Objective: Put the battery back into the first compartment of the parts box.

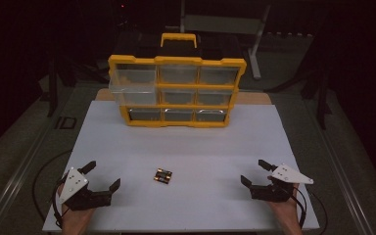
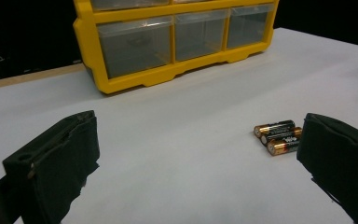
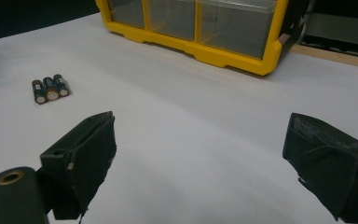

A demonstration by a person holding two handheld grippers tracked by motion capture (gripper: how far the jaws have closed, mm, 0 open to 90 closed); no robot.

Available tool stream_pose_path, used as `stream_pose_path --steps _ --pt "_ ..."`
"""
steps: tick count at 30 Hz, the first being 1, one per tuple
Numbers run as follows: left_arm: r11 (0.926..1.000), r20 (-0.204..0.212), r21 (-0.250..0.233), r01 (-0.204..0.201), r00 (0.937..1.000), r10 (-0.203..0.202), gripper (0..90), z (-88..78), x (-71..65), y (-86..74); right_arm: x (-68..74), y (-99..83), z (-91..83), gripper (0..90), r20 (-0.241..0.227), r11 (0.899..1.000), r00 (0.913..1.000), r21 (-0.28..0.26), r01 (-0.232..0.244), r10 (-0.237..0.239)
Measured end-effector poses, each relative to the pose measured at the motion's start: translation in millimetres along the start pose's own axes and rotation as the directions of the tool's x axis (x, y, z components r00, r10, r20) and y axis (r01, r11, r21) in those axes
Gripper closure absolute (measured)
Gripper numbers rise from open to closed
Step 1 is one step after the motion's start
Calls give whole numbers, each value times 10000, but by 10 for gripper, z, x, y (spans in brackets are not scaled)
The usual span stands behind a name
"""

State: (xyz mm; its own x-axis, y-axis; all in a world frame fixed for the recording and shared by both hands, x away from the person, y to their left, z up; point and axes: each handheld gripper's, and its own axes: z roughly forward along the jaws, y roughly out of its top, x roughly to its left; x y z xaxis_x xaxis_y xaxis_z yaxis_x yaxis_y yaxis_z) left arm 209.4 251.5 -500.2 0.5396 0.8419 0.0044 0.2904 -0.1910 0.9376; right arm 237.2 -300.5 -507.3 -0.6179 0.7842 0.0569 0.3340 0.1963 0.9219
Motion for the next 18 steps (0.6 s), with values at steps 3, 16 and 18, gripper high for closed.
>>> stream_pose_path --steps 3,16,18 --pt "10000 -109 58 -55 9999 56 0 10 -9 1 -1 -2 -1 91 -21 10000 10000 -6 -74 74" --pt "9999 -260 160 35 9997 -31 0 18 -11 2 38 43 18 91 -156 9997 9996 -74 -228 227" --pt "9997 -381 234 -58 9993 67 0 24 -15 0 40 70 22 91 -221 9996 9994 -34 -280 279"
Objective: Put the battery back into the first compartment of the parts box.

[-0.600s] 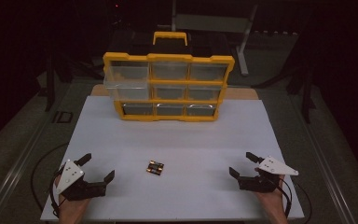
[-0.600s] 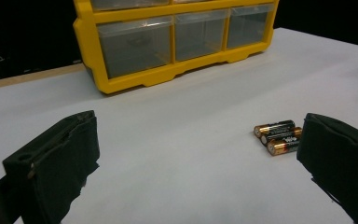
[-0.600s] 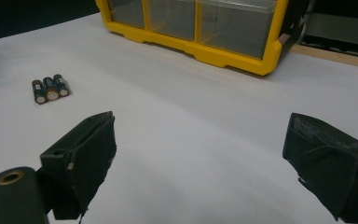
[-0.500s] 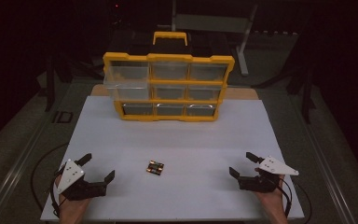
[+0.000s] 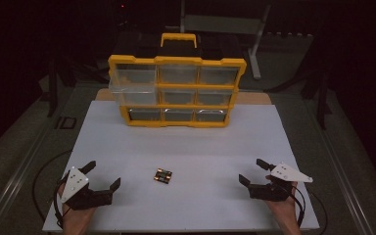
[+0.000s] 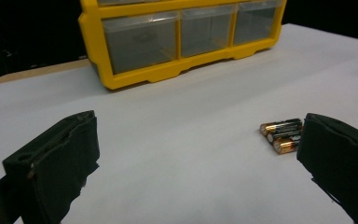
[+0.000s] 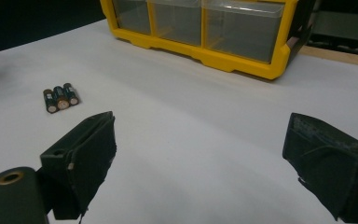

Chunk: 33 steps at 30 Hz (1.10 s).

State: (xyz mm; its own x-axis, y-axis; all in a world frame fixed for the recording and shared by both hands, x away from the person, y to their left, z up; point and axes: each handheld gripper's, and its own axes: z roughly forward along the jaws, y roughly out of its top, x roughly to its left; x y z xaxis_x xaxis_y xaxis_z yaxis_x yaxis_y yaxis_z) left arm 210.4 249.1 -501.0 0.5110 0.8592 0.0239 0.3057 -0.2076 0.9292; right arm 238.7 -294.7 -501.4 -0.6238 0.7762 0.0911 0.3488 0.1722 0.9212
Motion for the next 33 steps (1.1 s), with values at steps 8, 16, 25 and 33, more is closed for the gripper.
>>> stream_pose_path --steps 8,16,25,33 --pt "10000 66 39 82 9999 -82 0 7 1 -9 11 186 69 91 -223 9998 9996 52 188 -187" --pt "10000 102 59 -11 9999 10 0 14 -13 -5 47 349 184 91 -452 9997 9987 26 234 -233" --pt "10000 96 25 -34 9999 34 0 7 -11 -3 100 566 328 91 -730 9991 9966 132 394 -384" --pt "10000 32 4 -27 10000 27 0 3 -8 -3 139 714 467 86 -870 9976 9946 350 606 -574"
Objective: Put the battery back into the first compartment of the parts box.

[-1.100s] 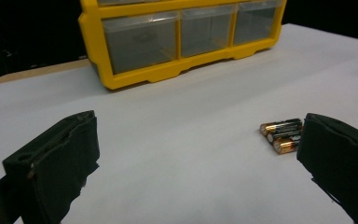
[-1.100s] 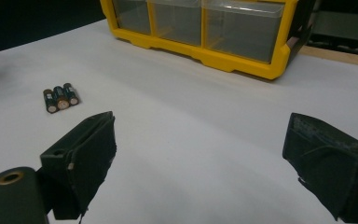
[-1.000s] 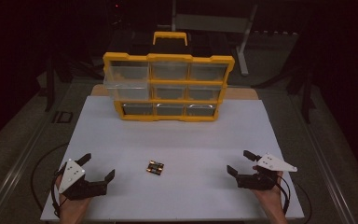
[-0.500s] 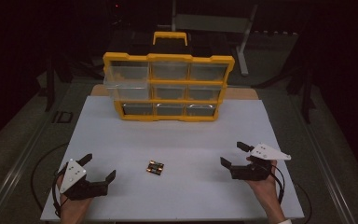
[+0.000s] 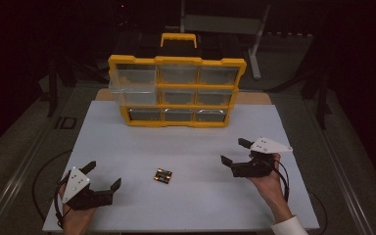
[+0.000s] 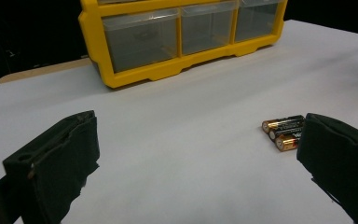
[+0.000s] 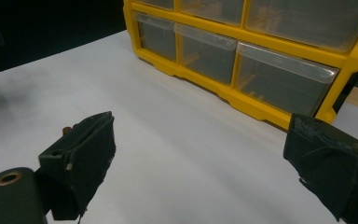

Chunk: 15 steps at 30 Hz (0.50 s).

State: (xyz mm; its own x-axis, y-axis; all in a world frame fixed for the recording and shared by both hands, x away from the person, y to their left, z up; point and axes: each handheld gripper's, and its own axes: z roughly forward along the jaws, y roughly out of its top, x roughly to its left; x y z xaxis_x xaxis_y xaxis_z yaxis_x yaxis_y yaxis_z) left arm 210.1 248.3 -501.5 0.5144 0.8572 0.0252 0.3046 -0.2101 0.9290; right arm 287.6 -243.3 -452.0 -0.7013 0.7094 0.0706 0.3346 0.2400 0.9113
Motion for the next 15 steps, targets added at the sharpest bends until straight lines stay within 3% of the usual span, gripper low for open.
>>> stream_pose_path --steps 15 --pt "10000 1 22 -17 10000 17 0 5 1 -5 100 319 270 86 -422 9997 9988 49 257 -254"
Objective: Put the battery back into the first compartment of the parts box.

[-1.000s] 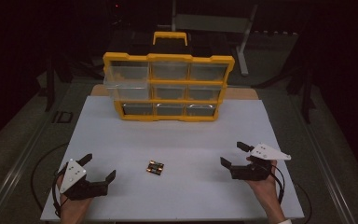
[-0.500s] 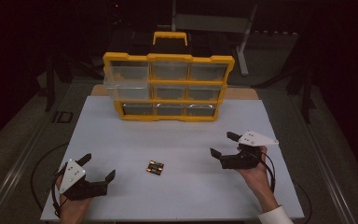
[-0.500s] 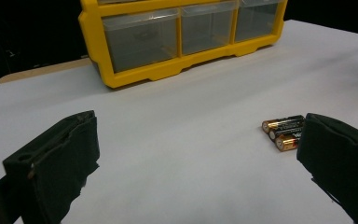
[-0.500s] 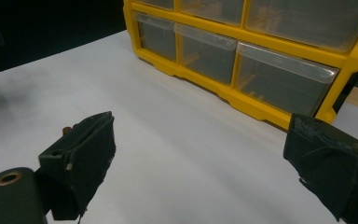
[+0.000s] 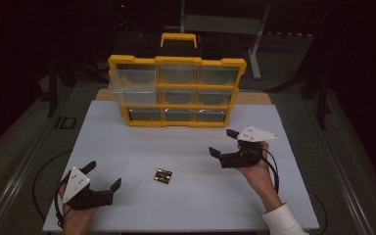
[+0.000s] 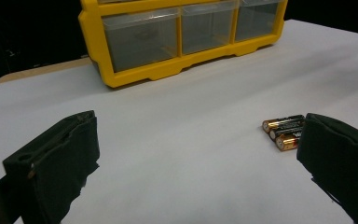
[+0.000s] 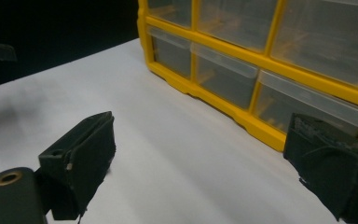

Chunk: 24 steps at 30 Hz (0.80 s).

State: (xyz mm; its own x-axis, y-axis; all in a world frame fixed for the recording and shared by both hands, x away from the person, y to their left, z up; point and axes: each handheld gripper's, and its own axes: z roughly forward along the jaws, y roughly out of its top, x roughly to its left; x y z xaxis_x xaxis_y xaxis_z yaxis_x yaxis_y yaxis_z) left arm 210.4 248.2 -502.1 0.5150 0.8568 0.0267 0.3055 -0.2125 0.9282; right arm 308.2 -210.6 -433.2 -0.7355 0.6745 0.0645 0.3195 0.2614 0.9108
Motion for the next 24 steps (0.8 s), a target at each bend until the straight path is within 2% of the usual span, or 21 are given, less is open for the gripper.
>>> stream_pose_path --steps 10,19,24 --pt "10000 -16 15 -3 10000 3 0 3 1 -1 56 151 189 86 -338 9999 9994 149 51 -46" --pt "10000 -31 22 11 10000 -11 0 2 3 -2 179 319 462 86 -716 9981 9972 544 273 -233" --pt "10000 -30 52 -7 10000 7 0 7 -2 -2 263 427 619 86 -997 9940 9940 951 540 -444"
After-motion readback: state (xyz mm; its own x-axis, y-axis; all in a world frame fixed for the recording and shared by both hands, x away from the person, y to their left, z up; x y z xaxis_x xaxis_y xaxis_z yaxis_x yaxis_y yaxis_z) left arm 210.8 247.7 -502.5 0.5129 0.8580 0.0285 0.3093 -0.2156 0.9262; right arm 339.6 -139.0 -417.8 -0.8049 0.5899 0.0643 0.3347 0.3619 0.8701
